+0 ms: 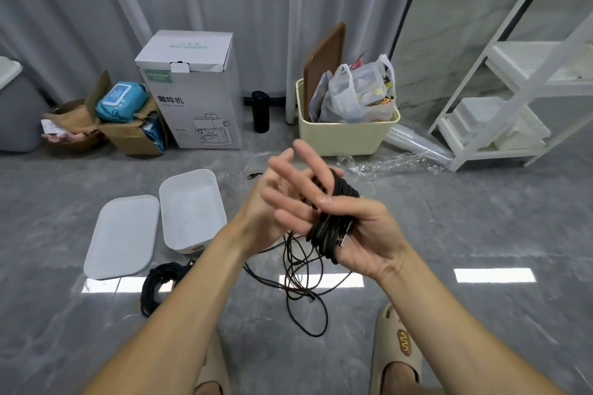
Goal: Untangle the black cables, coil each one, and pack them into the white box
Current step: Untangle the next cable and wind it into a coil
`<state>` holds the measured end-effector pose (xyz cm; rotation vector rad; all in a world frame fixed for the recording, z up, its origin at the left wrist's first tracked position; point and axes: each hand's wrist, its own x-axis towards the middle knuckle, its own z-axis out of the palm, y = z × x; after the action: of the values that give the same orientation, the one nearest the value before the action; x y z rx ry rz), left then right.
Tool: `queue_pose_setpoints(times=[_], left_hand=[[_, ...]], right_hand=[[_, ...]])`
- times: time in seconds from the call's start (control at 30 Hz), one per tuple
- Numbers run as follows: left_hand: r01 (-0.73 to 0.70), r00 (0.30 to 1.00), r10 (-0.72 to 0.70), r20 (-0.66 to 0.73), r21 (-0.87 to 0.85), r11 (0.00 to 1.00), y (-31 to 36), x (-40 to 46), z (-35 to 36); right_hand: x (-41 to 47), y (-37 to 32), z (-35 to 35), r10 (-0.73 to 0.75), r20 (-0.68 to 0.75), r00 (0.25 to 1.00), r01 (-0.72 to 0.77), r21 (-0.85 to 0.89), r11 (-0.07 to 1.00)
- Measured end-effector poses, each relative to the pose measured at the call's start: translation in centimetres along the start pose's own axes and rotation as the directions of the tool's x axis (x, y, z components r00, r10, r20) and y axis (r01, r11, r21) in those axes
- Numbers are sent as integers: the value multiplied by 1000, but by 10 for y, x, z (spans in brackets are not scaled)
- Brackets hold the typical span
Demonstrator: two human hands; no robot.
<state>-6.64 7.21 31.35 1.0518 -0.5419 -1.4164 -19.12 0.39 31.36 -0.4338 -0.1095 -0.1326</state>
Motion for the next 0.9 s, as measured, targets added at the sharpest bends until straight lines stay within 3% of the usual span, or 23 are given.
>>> queue_pose_setpoints(times=[0.13, 0.23, 0.37, 0.5, 0.63, 0.73, 0.8, 0.9], left_hand=[[-20, 999, 20, -43, 20, 1000, -10, 4, 8], [88, 996, -90, 22, 90, 992, -18, 6, 9], [228, 968, -239, 79, 127, 965, -23, 8, 2], [245, 952, -269, 143, 166, 955, -22, 7, 3], [234, 955, -275, 110, 288, 929, -23, 8, 6], [173, 977, -211, 9, 540, 824, -24, 4, 11], [126, 988, -148, -35, 736, 666, -23, -1, 16], [31, 999, -7, -31, 874, 485, -20, -2, 21]], right_hand=[[2, -9, -3, -151, -80, 985, 151, -4, 989], [3, -22, -5, -245, -126, 961, 249, 15, 968], [4, -36, -4, -383, -279, 881, 365, -113, 924], [7, -42, -3, -470, -401, 786, 386, -276, 880], [13, -42, -6, -529, -477, 702, 380, -377, 845], [14, -44, -11, -597, -541, 592, 381, -465, 799], [12, -43, -16, -632, -552, 544, 339, -544, 767], [9, -38, -21, -645, -521, 559, 118, -720, 684]])
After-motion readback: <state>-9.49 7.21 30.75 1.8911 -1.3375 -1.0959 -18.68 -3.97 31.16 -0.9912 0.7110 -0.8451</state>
